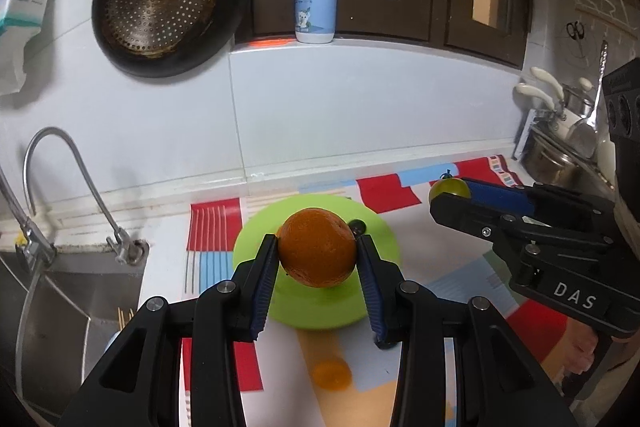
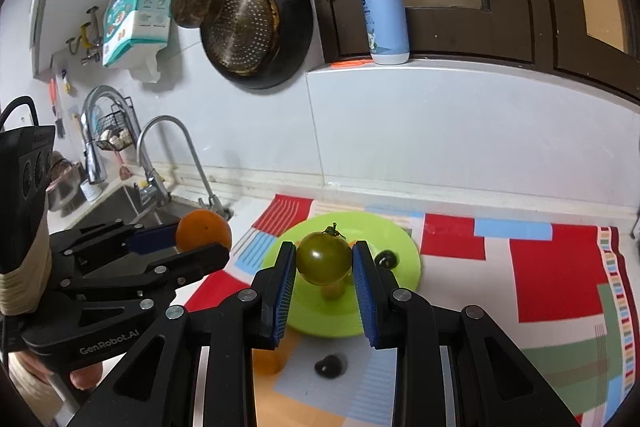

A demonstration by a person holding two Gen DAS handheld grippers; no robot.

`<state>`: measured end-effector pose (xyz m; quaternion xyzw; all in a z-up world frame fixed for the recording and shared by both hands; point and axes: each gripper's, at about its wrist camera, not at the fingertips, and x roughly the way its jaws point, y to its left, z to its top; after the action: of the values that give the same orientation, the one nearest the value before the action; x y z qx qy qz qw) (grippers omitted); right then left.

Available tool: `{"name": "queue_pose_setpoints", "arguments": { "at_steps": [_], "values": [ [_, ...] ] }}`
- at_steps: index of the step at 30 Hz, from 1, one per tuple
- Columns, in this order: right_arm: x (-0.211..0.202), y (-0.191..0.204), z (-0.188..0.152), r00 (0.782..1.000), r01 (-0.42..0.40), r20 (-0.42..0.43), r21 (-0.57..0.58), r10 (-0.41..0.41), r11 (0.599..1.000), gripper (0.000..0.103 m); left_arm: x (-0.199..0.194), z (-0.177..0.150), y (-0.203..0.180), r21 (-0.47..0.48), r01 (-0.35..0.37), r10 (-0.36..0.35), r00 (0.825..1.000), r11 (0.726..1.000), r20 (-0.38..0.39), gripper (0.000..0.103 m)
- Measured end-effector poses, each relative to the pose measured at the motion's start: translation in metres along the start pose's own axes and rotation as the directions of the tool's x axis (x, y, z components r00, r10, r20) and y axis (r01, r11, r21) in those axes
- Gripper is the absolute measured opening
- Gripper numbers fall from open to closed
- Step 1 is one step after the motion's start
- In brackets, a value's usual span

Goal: Organize fruits
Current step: 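Place both held fruits on the green plate and open both tools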

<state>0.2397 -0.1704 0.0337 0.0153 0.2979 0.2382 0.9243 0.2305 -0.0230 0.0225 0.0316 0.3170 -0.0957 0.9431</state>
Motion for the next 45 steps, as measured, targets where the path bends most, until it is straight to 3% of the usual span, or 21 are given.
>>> {"name": "queue_pose_setpoints", "arguments": {
  "at_steps": [11, 25, 40, 45],
  "values": [
    [0.051, -0.02, 0.009, 0.997, -0.002, -0.073, 0.035, 0.005, 0.999, 0.03, 0.063, 0.008, 0.014, -0.03, -0.015, 0.013, 0.997, 0.999, -0.073, 0.039],
    [0.118, -0.046, -0.011, 0.98, 0.025, -0.2, 0.062, -0.012, 0.998, 0.03, 0.135, -0.01, 0.026, -0.075, -0.006, -0.01, 0.978, 0.997, -0.206, 0.039],
    [0.146, -0.057, -0.028, 0.969, 0.043, -0.247, 0.072, -0.024, 0.997, 0.03, 0.159, -0.023, 0.031, -0.094, 0.0, -0.027, 0.959, 0.996, -0.281, 0.04],
    [0.142, -0.056, -0.028, 0.97, 0.046, -0.24, 0.068, -0.028, 0.997, 0.03, 0.149, -0.019, 0.029, -0.084, -0.01, -0.011, 0.968, 0.996, -0.249, 0.049]
  ]
}}
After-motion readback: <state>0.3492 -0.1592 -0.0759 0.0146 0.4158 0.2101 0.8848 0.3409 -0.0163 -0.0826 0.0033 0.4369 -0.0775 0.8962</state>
